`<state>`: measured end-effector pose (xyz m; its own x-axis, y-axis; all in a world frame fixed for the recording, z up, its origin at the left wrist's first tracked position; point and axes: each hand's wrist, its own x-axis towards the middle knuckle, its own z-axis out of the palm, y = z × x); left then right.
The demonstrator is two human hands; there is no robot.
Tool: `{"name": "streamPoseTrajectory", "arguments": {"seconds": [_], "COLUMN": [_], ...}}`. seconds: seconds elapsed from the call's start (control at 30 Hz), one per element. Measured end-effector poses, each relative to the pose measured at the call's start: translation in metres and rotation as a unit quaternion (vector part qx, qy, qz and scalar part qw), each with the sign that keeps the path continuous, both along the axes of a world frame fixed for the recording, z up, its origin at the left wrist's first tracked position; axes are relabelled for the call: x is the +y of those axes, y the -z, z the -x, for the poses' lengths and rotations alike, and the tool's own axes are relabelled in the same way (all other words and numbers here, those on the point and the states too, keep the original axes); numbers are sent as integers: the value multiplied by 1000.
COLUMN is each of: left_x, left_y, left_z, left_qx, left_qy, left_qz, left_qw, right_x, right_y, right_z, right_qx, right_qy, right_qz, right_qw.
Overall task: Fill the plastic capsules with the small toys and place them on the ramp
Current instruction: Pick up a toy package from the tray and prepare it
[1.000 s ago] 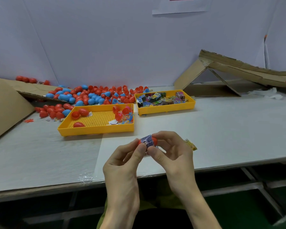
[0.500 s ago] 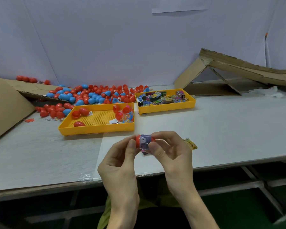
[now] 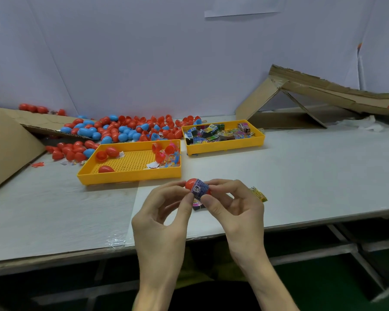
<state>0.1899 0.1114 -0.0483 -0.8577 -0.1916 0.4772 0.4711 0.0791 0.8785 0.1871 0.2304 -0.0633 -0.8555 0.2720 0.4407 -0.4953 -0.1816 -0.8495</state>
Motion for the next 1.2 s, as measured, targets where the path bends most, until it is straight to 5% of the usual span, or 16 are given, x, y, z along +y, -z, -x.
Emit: {"name": "streamPoseTrajectory", "arguments": {"seconds": [0.3,1.2], "left_x": [-12,-20], "left_y": [-3,10], "left_z": [4,11], "left_qx": [-8,76], "left_qy": [41,23], "left_qz": [119,110], "left_qw": [992,991], "right_x": [8,-3], "right_y": [3,2], "right_z": [1,-5], "right_qx": [-3,7], "right_qy": [-8,-30], "right_qz": [-36,-57], "right_qw": [999,998]}}
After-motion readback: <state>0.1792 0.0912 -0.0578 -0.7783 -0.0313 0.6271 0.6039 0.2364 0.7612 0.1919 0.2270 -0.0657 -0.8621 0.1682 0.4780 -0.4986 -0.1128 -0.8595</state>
